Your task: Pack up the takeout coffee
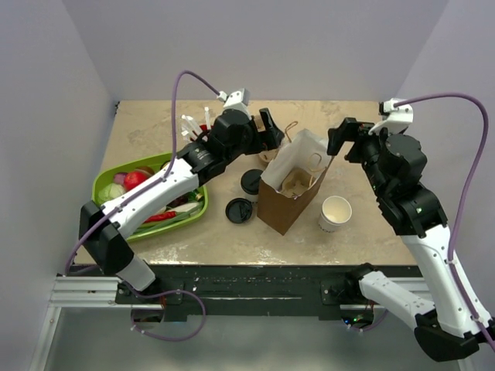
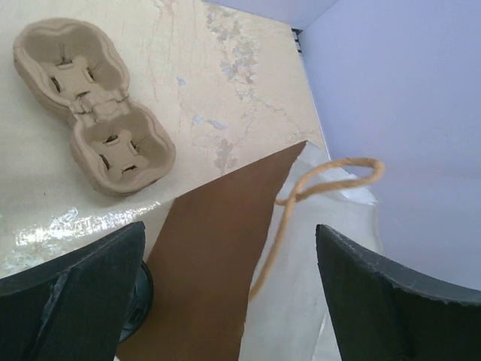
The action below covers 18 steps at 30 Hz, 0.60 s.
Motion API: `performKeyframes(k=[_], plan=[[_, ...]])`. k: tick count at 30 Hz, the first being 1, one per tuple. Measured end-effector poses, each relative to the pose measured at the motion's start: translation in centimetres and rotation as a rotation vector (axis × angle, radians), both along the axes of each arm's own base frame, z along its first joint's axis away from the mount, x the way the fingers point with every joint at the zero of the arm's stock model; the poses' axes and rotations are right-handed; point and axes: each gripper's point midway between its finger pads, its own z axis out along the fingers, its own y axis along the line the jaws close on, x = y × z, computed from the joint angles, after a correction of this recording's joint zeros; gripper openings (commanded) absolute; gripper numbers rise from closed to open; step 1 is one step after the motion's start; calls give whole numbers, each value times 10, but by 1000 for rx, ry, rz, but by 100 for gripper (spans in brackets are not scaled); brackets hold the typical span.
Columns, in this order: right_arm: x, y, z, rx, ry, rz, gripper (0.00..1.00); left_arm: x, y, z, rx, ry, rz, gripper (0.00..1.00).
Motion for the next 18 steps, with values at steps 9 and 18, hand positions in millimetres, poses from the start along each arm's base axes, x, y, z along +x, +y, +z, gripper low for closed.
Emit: performKeyframes(k=[9,18], plan=[[-19,27,37,-75,-143,225,98,-55,70,51,-5,-134,23,100],[-16,98,46,-109,-149,598,96,-85,138,5,128,-62,161,100]])
